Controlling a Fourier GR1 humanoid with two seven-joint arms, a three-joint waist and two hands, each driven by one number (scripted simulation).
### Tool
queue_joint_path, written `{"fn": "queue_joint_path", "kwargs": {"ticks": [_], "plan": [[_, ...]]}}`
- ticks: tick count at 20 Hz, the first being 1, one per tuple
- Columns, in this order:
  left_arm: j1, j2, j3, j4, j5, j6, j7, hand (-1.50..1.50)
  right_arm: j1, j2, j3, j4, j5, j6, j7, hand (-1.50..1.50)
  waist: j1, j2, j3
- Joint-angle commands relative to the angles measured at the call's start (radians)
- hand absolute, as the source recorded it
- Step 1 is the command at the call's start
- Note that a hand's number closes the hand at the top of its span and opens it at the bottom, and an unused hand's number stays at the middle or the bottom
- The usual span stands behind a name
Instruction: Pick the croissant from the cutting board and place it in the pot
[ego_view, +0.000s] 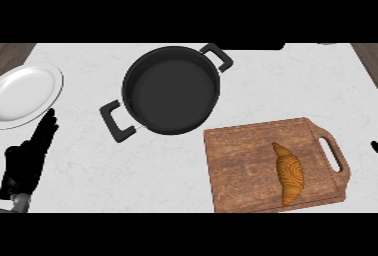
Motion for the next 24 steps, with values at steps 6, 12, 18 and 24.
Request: {"fn": "queue_joint_path", "kwargs": {"ticks": [6,12,18,24], "plan": [[-0.057,-0.008,-0.013,-0.001,-0.006,-0.043,0.027,0.0,-0.267,0.009,0.119,0.043,-0.181,0.446,0.443,-1.5,0.052,0.012,0.001],[-0.037,-0.037,-0.003,0.032,-0.037,-0.012,0.028,0.0,-0.443,0.118,0.191,0.176,-0.255,0.538,0.539,-1.5,0.023,0.002,0.004],[0.039,0.012,0.037,-0.034,-0.014,-0.059,0.015,0.0,-0.55,0.193,0.229,0.298,-0.252,0.548,0.612,-1.5,0.025,-0.003,0.003],[-0.013,0.008,0.072,-0.031,-0.004,-0.064,0.068,0.0,-0.615,0.214,0.242,0.454,-0.252,0.574,0.568,-1.5,0.012,-0.002,0.005]]}}
